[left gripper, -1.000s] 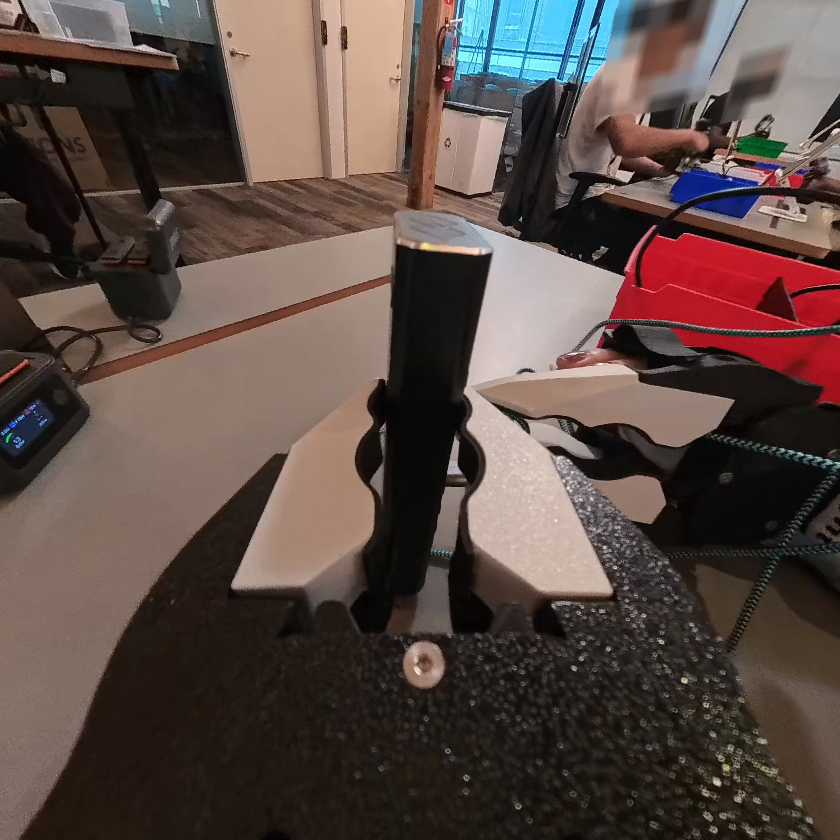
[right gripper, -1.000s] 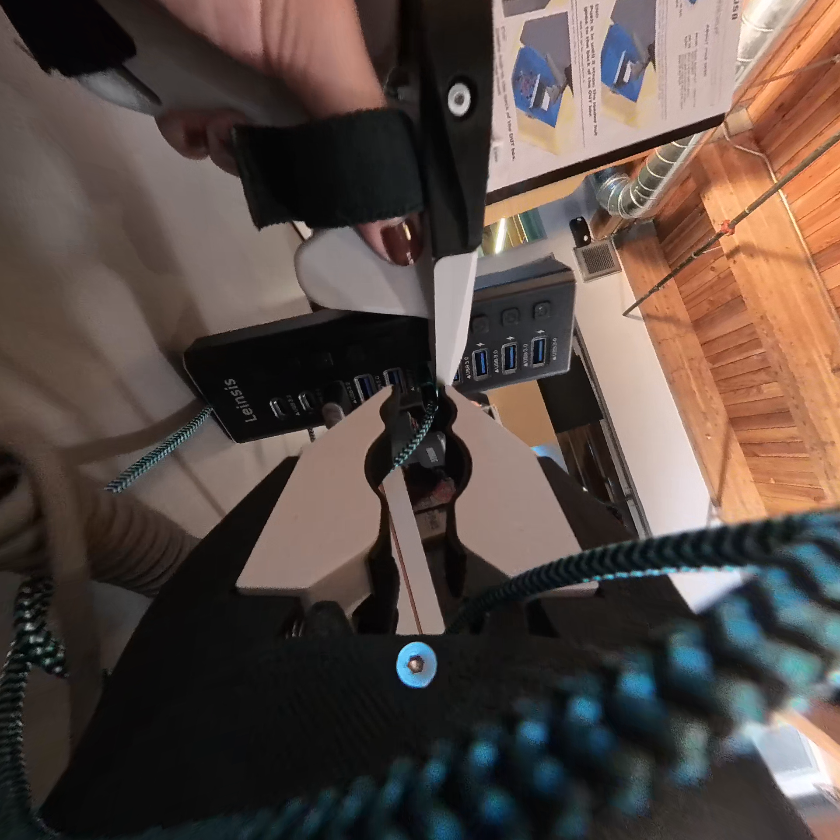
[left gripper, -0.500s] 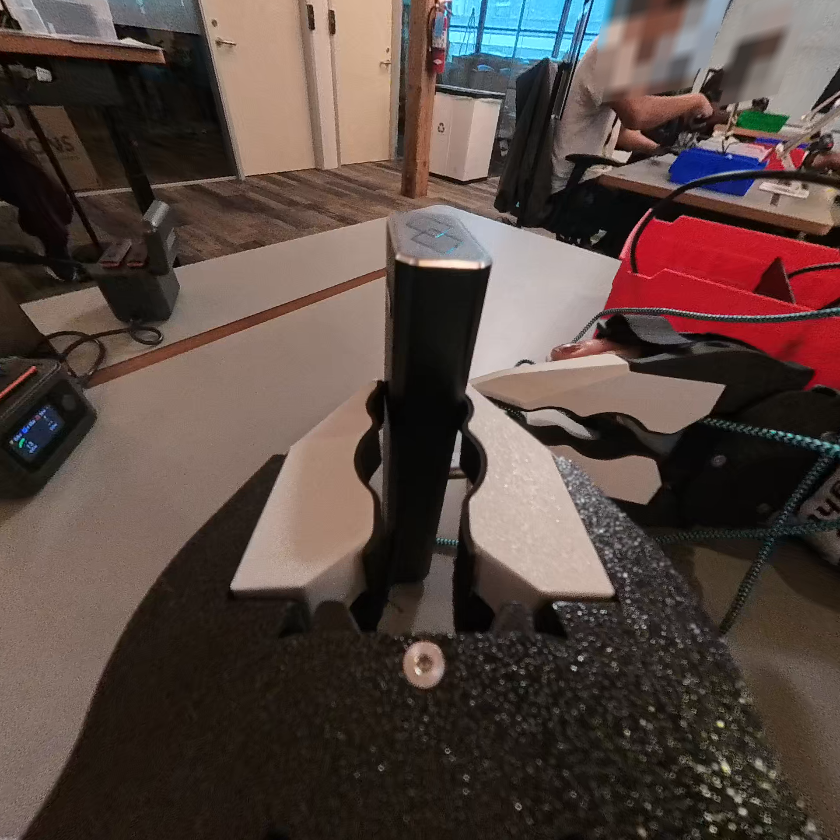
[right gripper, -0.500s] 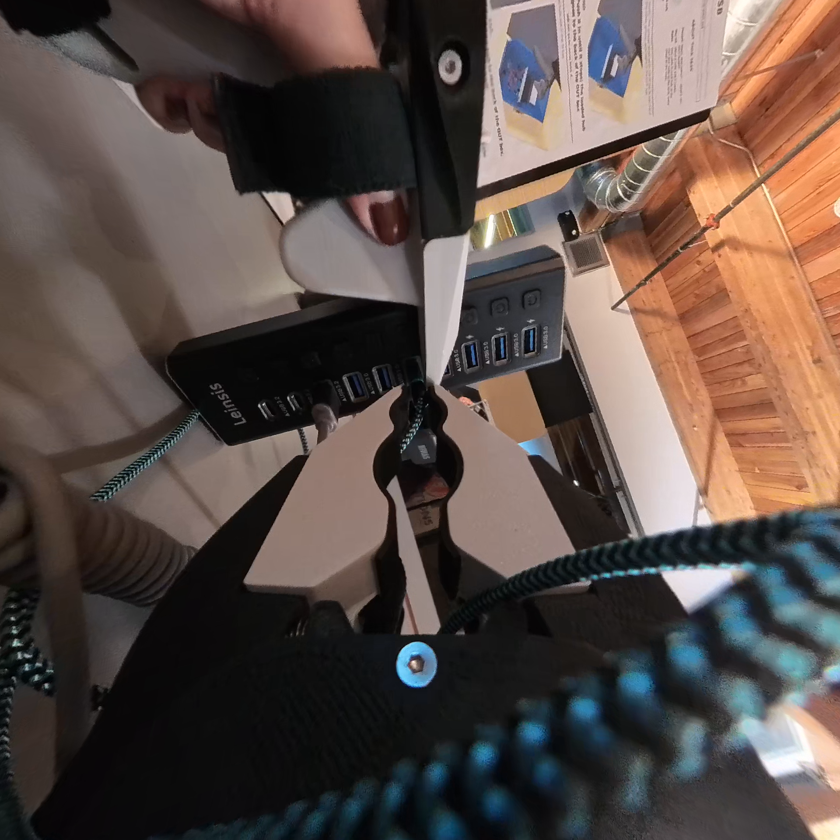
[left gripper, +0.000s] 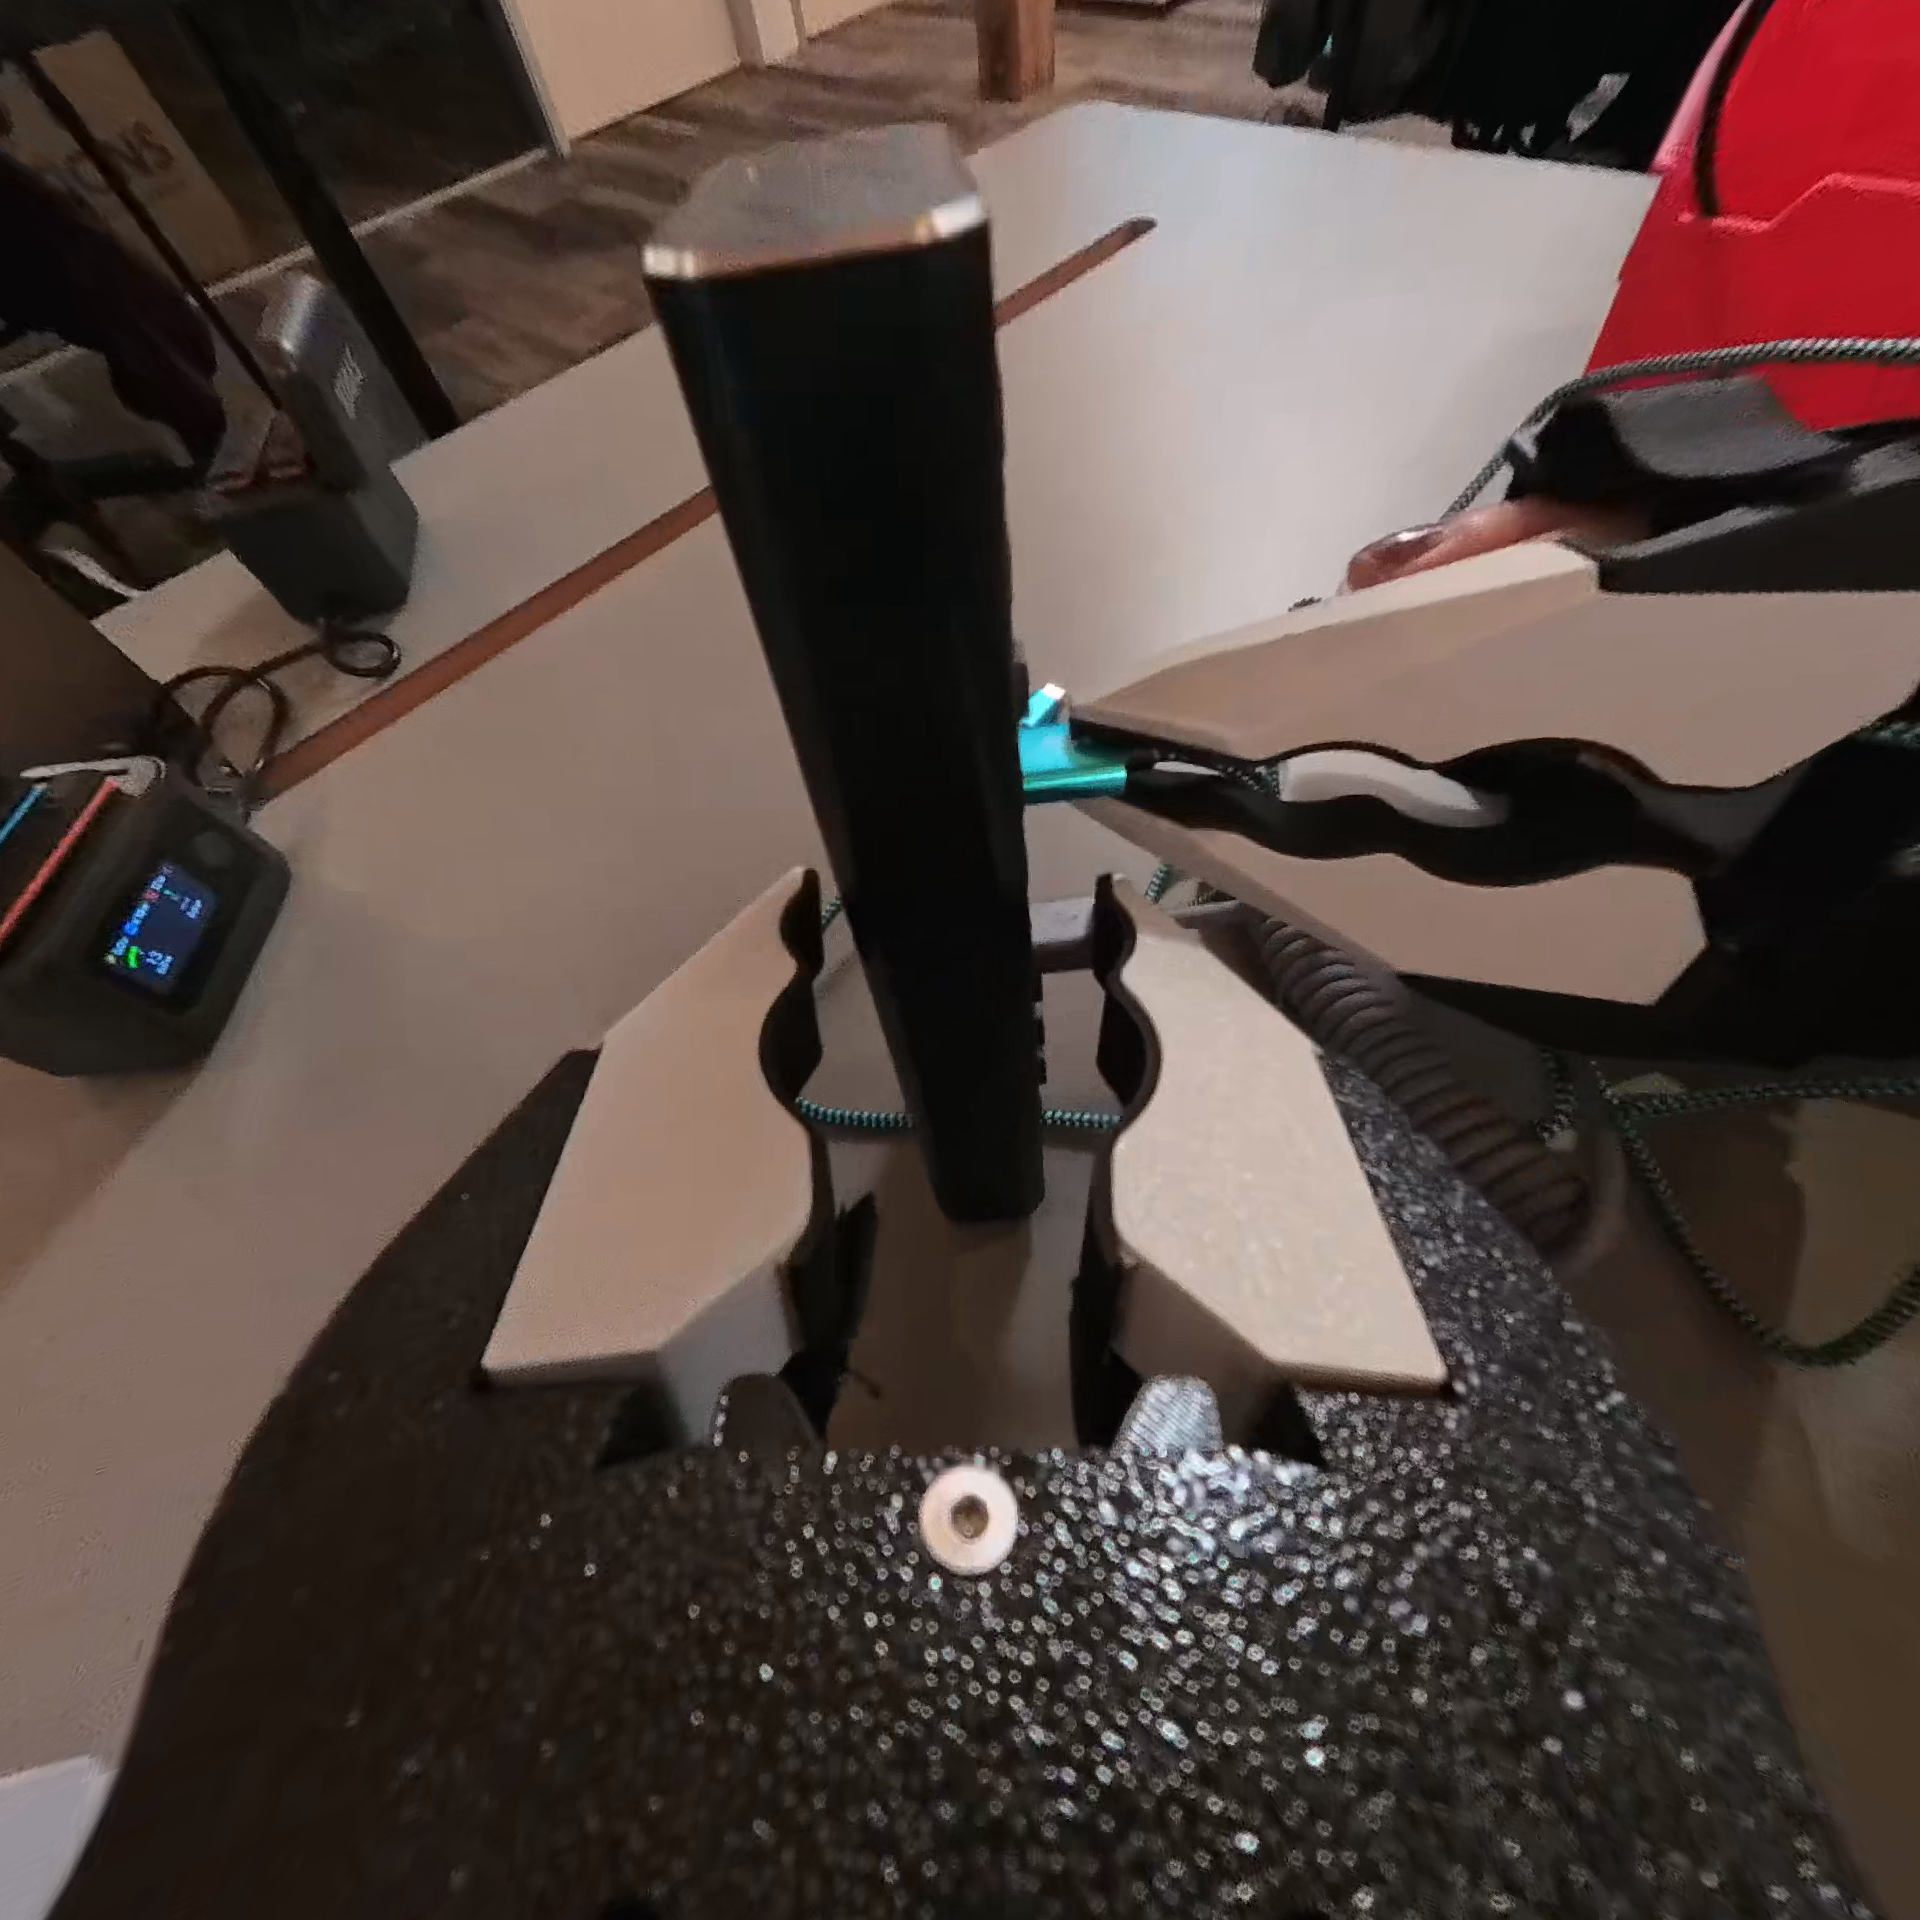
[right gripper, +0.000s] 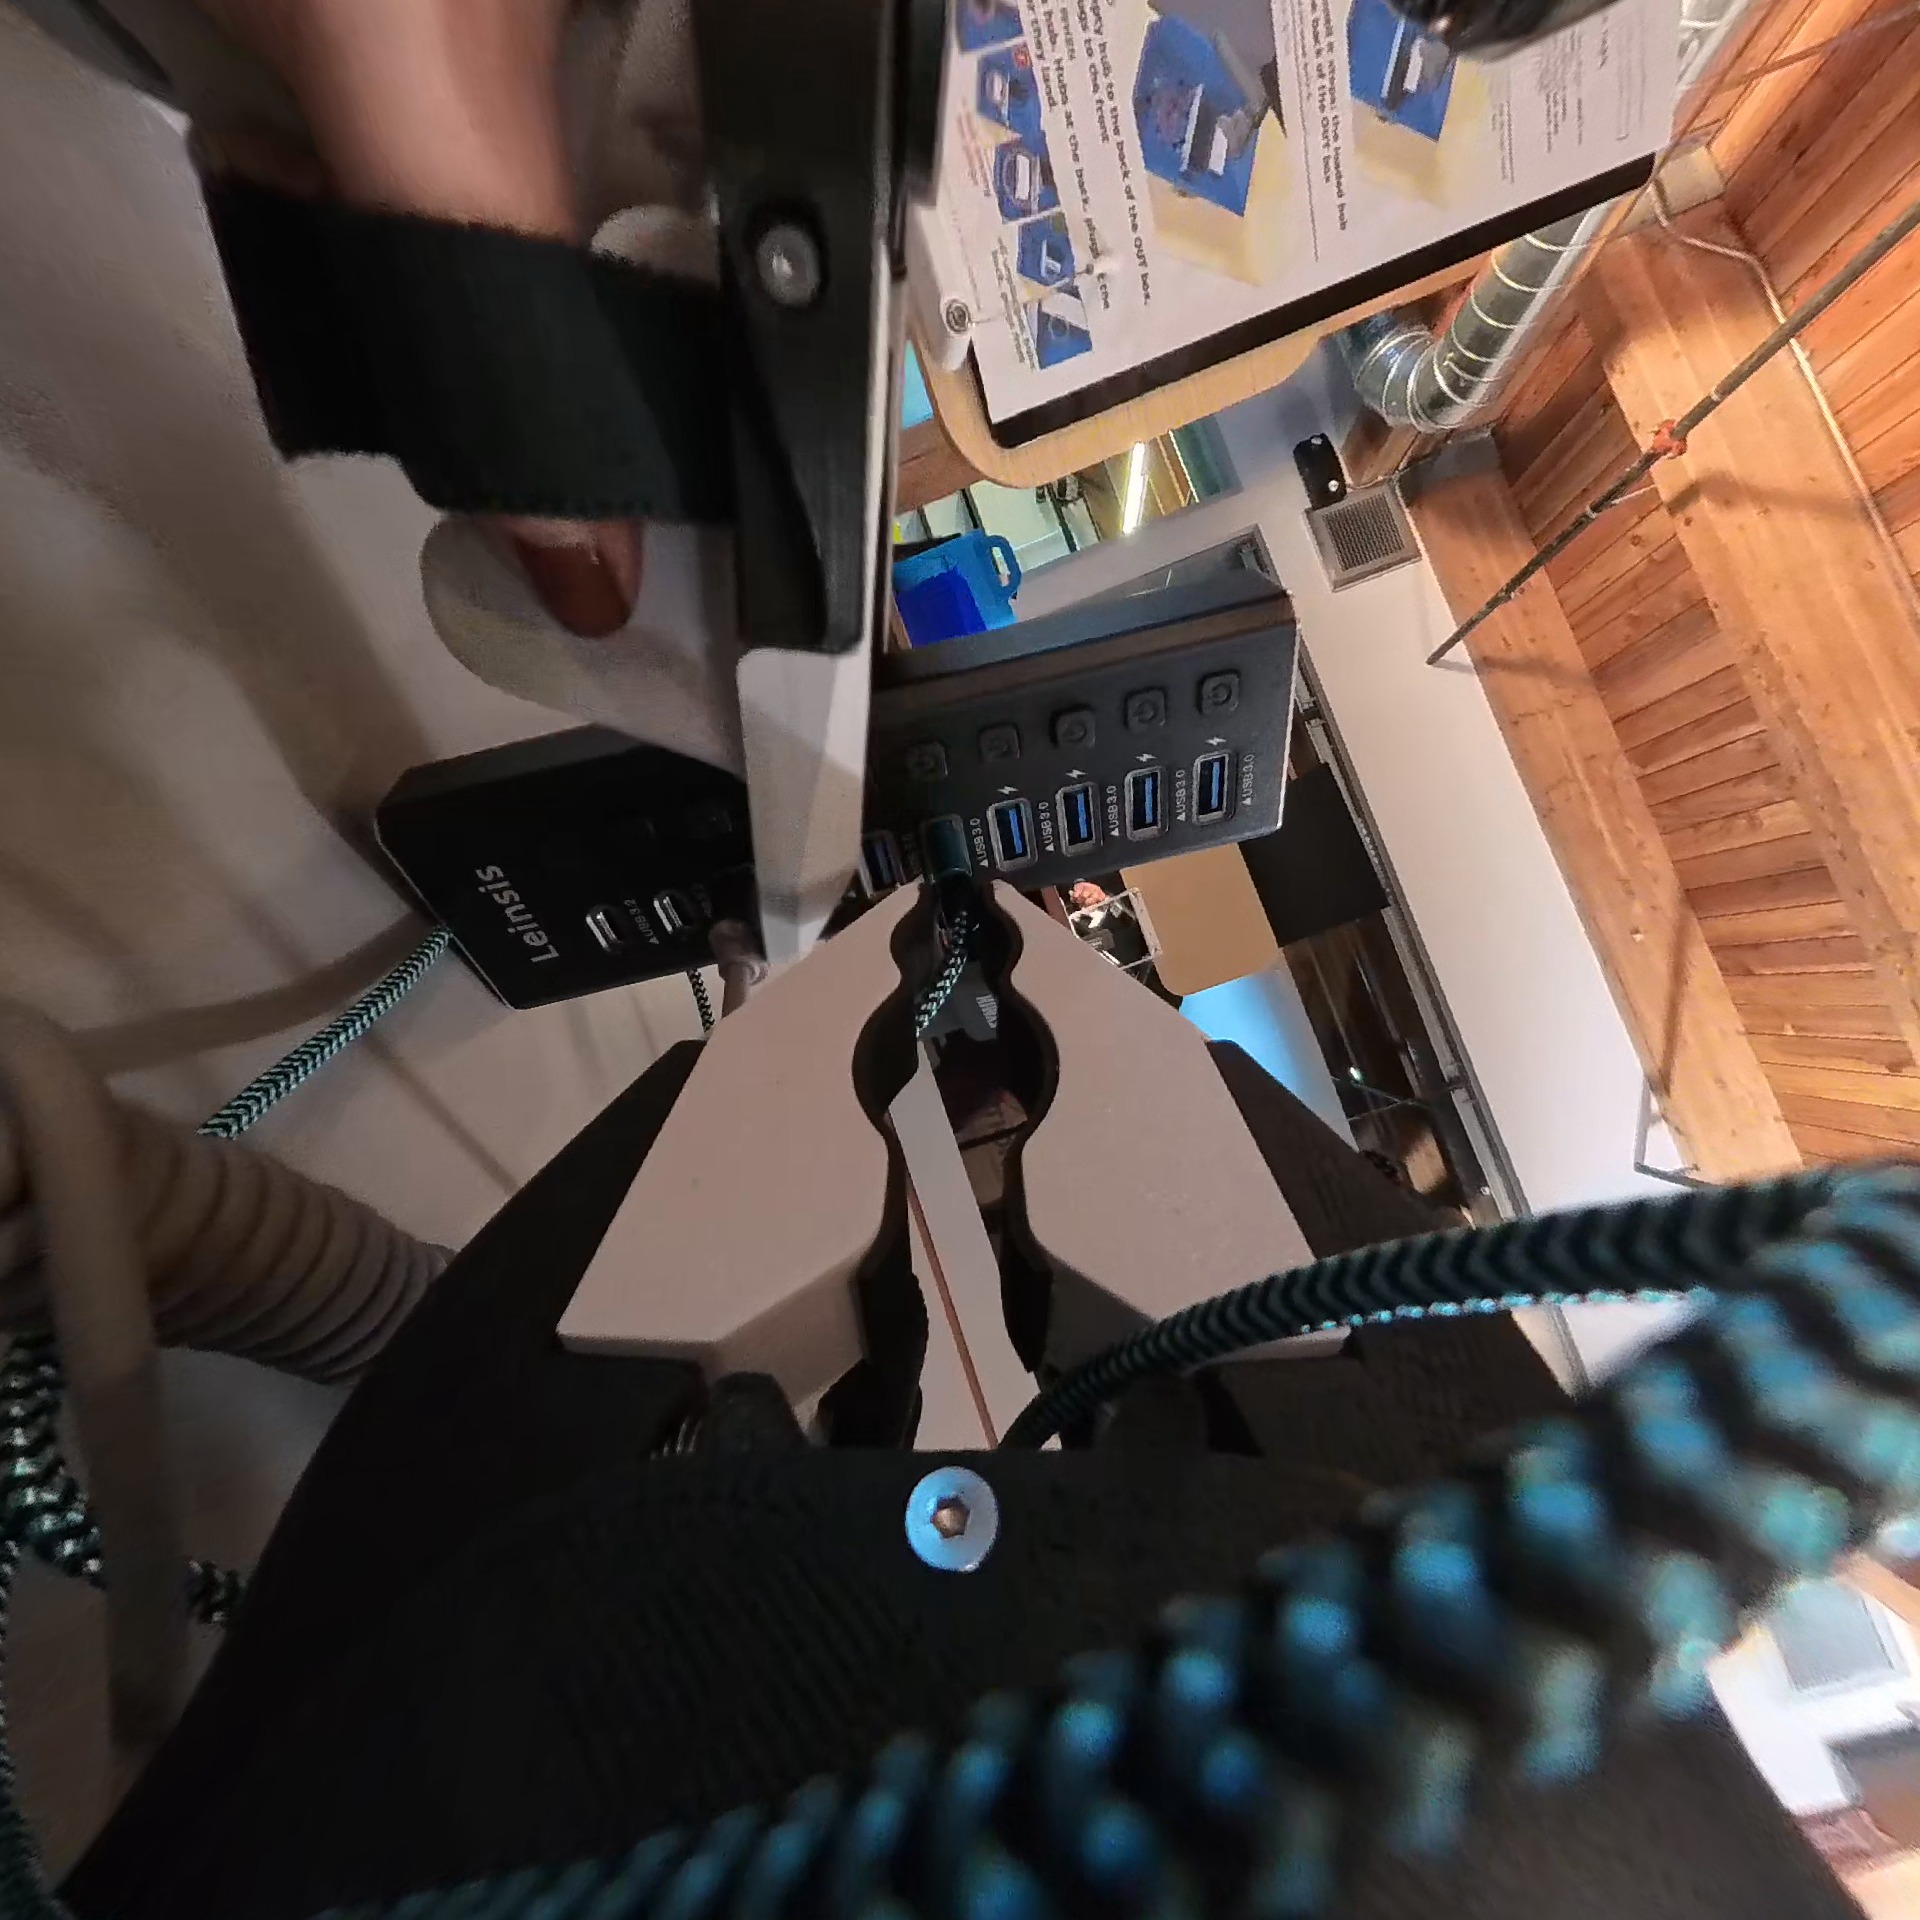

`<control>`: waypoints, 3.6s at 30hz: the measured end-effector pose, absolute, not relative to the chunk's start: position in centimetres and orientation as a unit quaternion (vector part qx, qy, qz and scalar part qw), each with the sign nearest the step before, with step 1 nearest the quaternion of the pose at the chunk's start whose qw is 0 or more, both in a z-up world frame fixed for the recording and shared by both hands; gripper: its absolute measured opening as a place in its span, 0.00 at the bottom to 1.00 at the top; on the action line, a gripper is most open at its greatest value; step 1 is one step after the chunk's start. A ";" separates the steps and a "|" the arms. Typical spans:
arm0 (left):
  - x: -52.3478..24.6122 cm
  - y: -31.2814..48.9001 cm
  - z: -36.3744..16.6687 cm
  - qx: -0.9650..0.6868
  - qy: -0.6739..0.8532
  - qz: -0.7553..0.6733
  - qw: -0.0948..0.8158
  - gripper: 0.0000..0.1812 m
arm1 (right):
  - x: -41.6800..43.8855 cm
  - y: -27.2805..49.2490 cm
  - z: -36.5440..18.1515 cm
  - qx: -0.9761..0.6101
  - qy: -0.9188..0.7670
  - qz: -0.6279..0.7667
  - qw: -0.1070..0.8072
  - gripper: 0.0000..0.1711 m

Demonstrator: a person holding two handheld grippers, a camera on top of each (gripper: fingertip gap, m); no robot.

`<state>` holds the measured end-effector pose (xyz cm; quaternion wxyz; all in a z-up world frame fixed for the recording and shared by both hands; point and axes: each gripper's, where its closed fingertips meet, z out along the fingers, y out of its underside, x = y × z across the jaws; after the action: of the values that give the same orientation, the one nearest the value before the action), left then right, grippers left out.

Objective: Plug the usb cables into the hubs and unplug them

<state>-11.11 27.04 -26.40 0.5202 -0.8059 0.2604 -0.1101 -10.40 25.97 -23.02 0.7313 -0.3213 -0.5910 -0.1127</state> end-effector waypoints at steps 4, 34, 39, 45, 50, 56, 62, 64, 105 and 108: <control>-11.0 27.7 -26.8 -0.806 0.246 -0.105 0.528 0.29 | -10.4 25.9 -23.0 -0.318 -0.592 -0.109 0.732 0.03; -10.3 28.5 -27.2 -0.813 0.183 -0.132 0.537 0.15 | -10.3 26.4 -23.1 -0.343 -0.608 -0.199 0.689 0.03; -10.1 28.5 -27.1 -0.808 0.190 -0.135 0.541 0.15 | -10.1 26.4 -23.1 -0.347 -0.607 -0.189 0.690 0.03; -10.5 30.2 -27.2 -0.813 0.164 -0.147 0.539 0.15 | -9.5 26.6 -22.7 -0.369 -0.597 -0.166 0.693 0.02; -12.1 30.9 -26.8 -0.804 0.107 -0.220 0.542 0.15 | -10.1 23.6 -21.3 -0.320 -0.588 -0.171 0.723 0.03; -11.2 30.7 -26.5 -0.785 0.138 -0.184 0.575 0.15 | -7.3 26.4 -20.6 -0.396 -0.544 -0.150 0.724 0.03; -10.9 30.0 -25.6 -0.755 0.174 -0.144 0.616 0.15 | -5.2 26.4 -23.6 -0.496 -0.575 -0.126 0.638 0.03; -10.4 29.7 -24.9 -0.737 0.193 -0.135 0.633 0.15 | -4.1 25.7 -24.5 -0.539 -0.578 -0.105 0.604 0.03; -17.8 27.1 -17.4 -0.628 0.099 -0.017 0.772 0.14 | 9.2 2.1 -23.5 -0.683 -0.728 0.056 0.022 0.37; -17.5 27.1 -17.4 -0.629 0.108 -0.010 0.770 0.15 | 7.8 3.0 -20.9 -0.663 -0.741 0.075 0.071 0.38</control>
<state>-17.53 27.08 -17.45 0.7698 -0.6290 0.1081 -0.0098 7.82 3.01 -20.94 0.0706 -0.6632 -0.7413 0.0748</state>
